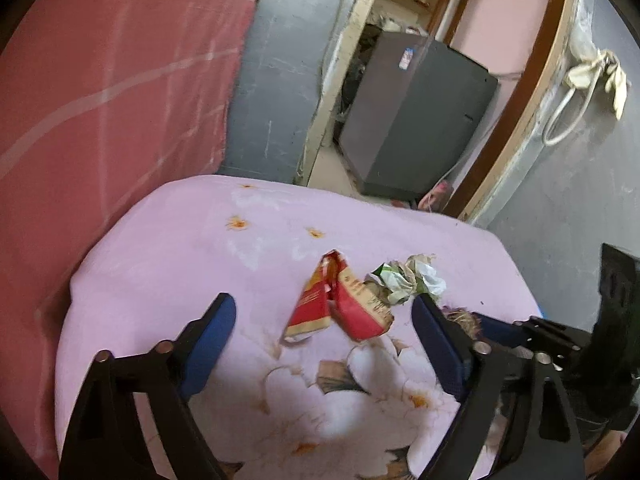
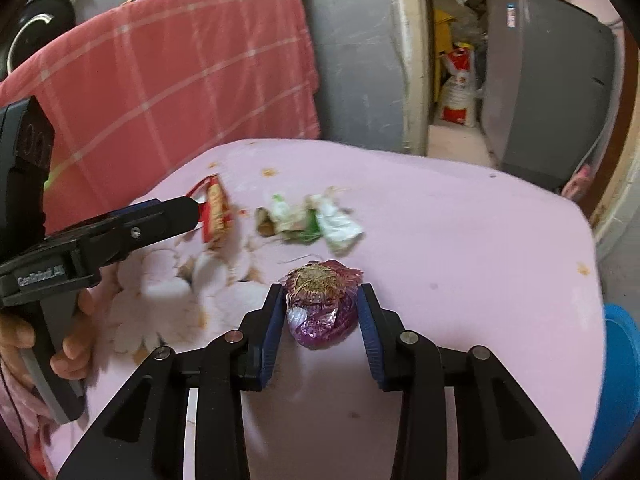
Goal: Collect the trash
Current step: 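Grasp the red-and-white wrapper with the left tool while the right tool grasps the purple bag, then carry both pieces over the blue bucket and open both tools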
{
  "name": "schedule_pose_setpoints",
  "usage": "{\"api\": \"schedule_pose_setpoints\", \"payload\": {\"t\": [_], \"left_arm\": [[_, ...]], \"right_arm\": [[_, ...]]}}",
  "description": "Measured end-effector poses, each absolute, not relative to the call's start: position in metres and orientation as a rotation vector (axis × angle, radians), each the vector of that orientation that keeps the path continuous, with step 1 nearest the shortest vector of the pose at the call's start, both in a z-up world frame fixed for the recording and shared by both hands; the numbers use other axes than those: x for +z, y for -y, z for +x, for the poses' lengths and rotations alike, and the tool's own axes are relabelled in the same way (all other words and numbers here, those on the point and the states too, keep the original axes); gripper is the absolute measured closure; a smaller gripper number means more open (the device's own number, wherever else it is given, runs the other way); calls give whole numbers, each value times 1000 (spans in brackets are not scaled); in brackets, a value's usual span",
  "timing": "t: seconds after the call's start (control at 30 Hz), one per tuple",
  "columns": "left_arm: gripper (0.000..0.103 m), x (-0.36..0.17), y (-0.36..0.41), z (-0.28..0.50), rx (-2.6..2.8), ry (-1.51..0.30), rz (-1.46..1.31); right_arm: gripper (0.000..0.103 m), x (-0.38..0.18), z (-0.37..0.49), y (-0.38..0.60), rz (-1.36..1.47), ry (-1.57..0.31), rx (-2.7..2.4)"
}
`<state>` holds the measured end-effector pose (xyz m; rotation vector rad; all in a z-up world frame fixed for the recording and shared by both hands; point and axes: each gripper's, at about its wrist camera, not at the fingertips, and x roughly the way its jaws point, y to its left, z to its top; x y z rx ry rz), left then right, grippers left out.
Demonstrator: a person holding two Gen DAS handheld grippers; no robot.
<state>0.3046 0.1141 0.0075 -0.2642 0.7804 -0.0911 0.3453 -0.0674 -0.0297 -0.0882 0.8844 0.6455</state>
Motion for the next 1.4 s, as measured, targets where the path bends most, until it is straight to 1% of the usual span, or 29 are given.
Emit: {"api": "schedule_pose_setpoints", "payload": {"t": [0.03, 0.17, 0.23, 0.27, 0.33, 0.43, 0.47, 0.5, 0.67, 0.9, 1.17, 1.4], "left_arm": [[33, 5, -111, 310, -86, -798, -256], [43, -2, -105, 326, -76, -850, -271], [53, -4, -105, 331, -71, -860, -281], [55, -5, -106, 332, -73, -862, -286], [65, -5, -107, 332, -77, -861, -296], [75, -7, -109, 331, -78, -869, -323], [76, -8, -111, 331, -75, -871, -333], [82, -9, -111, 328, -72, -872, -341], [84, -8, -117, 316, -73, -853, -388], [85, 8, -102, 286, -83, -773, -383], [84, 36, -59, 246, -133, -576, -257], [84, 60, -20, 235, -185, -432, -180]], "right_arm": [[69, -29, 346, 70, -85, -884, 645], [69, -29, 344, 73, -91, -874, 645], [69, -28, 342, 72, -92, -866, 647], [69, -27, 341, 73, -92, -860, 648], [69, -27, 340, 73, -89, -854, 645], [69, -27, 338, 76, -77, -845, 640], [69, -26, 337, 77, -73, -842, 640], [69, -26, 336, 78, -71, -839, 640], [69, -23, 327, 86, -52, -809, 639], [69, -8, 304, 102, -19, -683, 624], [69, 19, 270, 126, 0, -479, 557], [69, 51, 247, 167, 27, -304, 446]]}}
